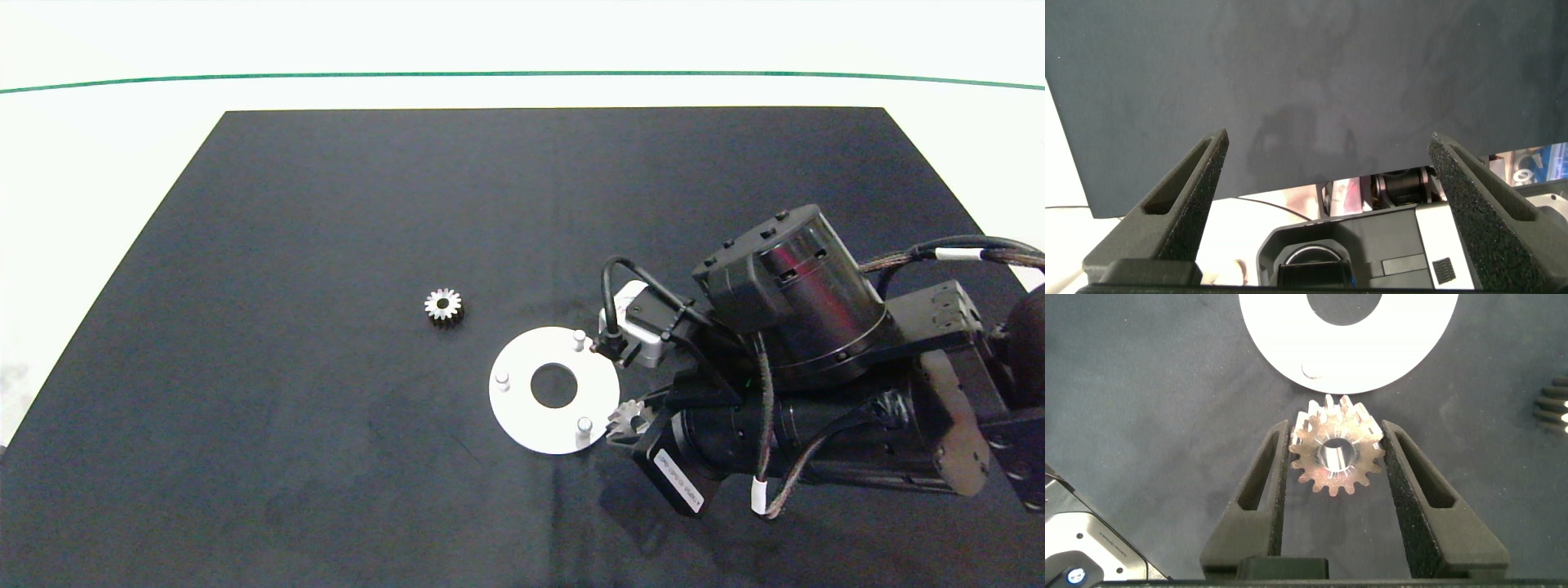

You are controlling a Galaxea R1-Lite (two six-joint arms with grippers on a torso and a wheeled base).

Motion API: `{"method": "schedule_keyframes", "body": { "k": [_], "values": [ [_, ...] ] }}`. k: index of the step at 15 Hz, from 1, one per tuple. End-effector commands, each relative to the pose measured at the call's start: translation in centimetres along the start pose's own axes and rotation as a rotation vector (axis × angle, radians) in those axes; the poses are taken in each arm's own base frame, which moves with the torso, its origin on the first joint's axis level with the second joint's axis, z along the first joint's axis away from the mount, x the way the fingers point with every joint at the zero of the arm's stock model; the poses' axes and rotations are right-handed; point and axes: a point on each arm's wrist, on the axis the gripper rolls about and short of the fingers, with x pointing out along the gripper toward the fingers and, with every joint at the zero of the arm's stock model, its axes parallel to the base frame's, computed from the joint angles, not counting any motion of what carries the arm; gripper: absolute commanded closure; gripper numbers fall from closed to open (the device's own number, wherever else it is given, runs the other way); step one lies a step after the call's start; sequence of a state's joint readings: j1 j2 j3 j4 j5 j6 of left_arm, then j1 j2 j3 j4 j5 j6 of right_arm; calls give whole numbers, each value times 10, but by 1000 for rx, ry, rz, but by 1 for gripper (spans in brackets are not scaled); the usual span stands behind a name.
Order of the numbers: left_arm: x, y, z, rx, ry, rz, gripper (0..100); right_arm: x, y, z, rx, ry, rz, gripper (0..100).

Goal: Install three planetary gears onto the carrier pins

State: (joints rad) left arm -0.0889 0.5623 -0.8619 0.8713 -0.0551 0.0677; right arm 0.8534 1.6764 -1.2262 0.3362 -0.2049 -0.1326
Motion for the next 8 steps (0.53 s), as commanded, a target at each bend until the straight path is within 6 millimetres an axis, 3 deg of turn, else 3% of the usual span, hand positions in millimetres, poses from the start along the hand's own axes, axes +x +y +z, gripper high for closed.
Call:
{"method": "schedule_keyframes", "body": {
  "k": [1, 8],
  "values": [
    [1, 0, -1, -1, 10, -1, 0, 5, 1, 3, -4, 8, -2, 84],
    [0, 0, 0, -1, 7, 1, 0, 10, 6, 16, -26, 33, 6, 84]
  ]
}}
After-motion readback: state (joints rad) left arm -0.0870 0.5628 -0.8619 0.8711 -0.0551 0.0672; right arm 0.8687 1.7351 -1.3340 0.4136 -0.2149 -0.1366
